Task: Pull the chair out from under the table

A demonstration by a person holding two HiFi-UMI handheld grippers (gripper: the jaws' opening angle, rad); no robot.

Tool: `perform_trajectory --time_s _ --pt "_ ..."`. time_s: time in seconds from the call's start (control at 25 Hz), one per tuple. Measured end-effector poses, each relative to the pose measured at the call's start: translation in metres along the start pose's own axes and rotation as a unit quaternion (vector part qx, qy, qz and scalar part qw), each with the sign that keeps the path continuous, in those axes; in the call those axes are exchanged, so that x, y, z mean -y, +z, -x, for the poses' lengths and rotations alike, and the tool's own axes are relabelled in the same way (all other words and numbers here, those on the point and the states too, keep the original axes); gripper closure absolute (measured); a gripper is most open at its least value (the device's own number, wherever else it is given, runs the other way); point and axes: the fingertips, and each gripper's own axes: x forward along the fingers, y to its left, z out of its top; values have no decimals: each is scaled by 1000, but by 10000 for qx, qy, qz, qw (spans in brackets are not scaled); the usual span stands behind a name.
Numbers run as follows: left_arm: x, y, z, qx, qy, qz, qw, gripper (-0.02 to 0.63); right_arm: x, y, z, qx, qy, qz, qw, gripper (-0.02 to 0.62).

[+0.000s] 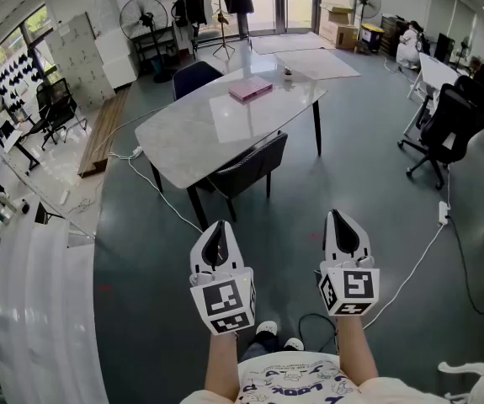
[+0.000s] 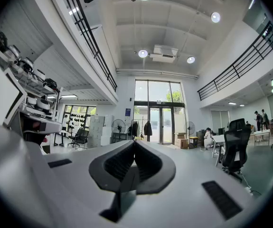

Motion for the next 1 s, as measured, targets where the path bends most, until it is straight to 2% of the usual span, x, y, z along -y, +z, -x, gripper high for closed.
perform_trajectory --time_s 0.6,0.8,1.0 --pt "-16 -6 2 -86 -12 65 9999 589 -16 -3 -2 -93 33 -8 10000 589" --pt "-26 -8 -9 -156 114 -28 9998 588 -15 -3 -16 -89 -43 21 9999 588" --pt "-44 -15 -24 -153 54 247 9996 575 -28 -14 -33 -123 30 -69 9999 516"
